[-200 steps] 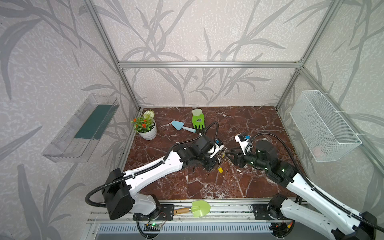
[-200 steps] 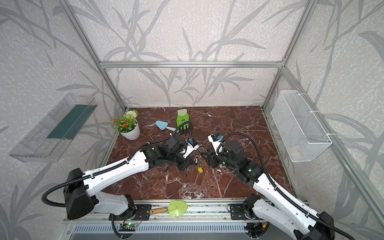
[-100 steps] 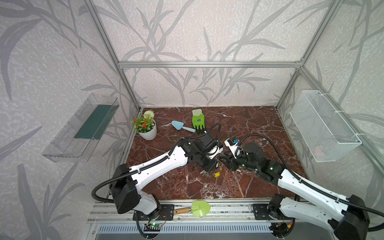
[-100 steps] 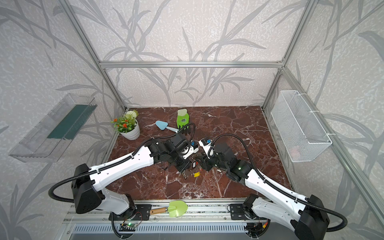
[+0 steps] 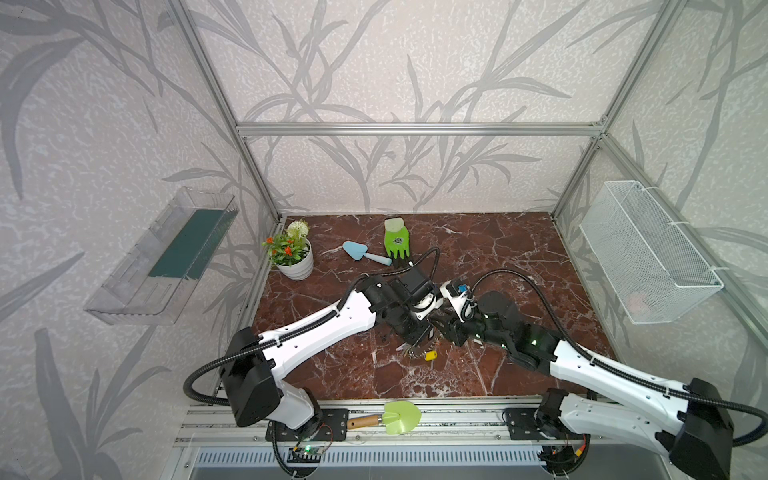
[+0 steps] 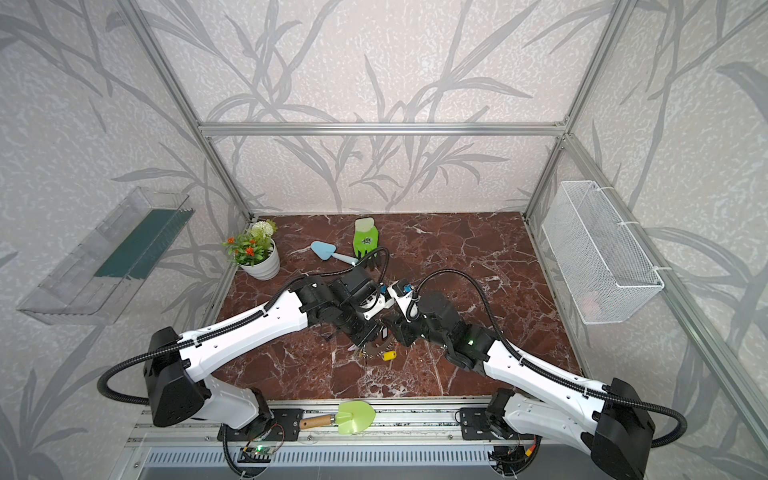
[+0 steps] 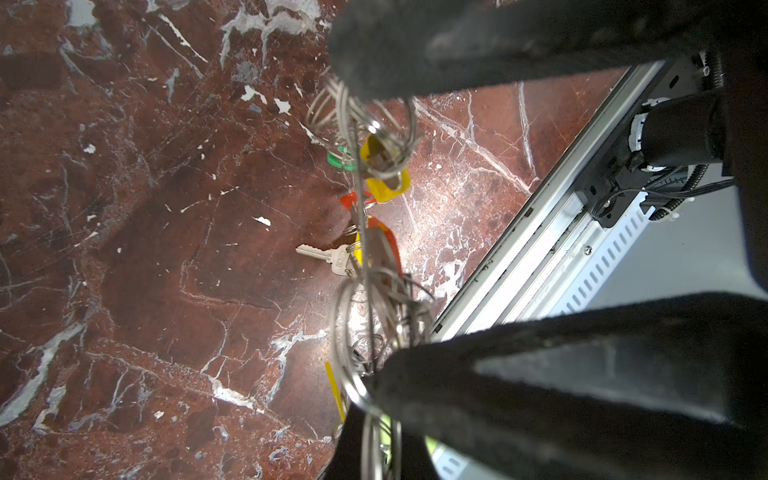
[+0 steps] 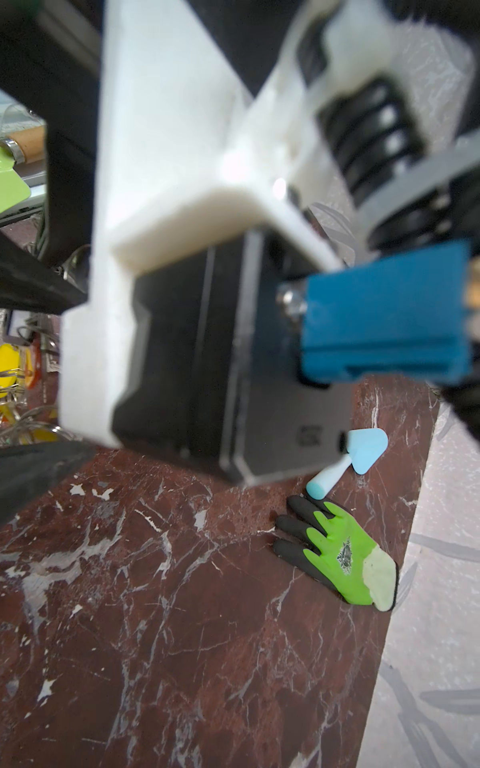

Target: Put the keys on the keyring

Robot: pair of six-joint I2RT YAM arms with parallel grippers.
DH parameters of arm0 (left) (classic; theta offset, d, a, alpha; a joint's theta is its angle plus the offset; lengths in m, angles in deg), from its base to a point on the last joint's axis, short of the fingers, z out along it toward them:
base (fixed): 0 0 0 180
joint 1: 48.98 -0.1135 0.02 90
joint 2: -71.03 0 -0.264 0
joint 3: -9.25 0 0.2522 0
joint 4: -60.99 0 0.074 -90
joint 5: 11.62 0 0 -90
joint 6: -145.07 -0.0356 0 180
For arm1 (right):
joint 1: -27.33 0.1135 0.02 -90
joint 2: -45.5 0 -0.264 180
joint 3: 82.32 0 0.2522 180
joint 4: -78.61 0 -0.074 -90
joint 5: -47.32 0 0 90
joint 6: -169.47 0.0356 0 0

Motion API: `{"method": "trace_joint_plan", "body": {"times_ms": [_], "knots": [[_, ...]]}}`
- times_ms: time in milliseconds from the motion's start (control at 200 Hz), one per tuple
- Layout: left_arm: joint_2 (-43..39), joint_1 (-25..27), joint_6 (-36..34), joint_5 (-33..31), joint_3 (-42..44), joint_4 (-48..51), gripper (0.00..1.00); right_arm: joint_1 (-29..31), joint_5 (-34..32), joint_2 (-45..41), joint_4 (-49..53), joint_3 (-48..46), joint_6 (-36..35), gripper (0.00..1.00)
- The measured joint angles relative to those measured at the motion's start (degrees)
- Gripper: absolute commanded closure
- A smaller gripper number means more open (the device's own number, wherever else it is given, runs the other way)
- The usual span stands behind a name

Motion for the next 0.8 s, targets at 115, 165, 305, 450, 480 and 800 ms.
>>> {"method": "trace_joint_plan", "body": {"times_ms": [115,165,305,450,480,800], "knots": [[0.1,0.0,0.0,0.2,0.0,0.0,1.00,0.1,0.1,-0.9,-0.7,-0.9,0.0,0.50],[0.2,0.0,0.0,0.2,0.0,0.0,1.00,0.2,0.2,-1.4,-1.0,-1.3,0.0,0.50],[0.2,0.0,0.0,0.3,0.0,-0.2,1.00,0.3,1.0,-2.2,-1.3,-1.8,0.0,0.50],[0.3,-0.3,0.0,0.4,0.0,-1.0,1.00,0.9,3.0,-2.2,-1.6,-2.1,0.0,0.50],[0.3,-0.3,0.0,0.4,0.0,-1.2,1.00,1.0,3.3,-2.1,-1.6,-2.1,0.0,0.50],[0.3,-0.5,0.0,0.5,0.0,-1.6,1.00,1.5,0.1,-1.0,-0.8,-2.1,-4.3,0.52]]}}
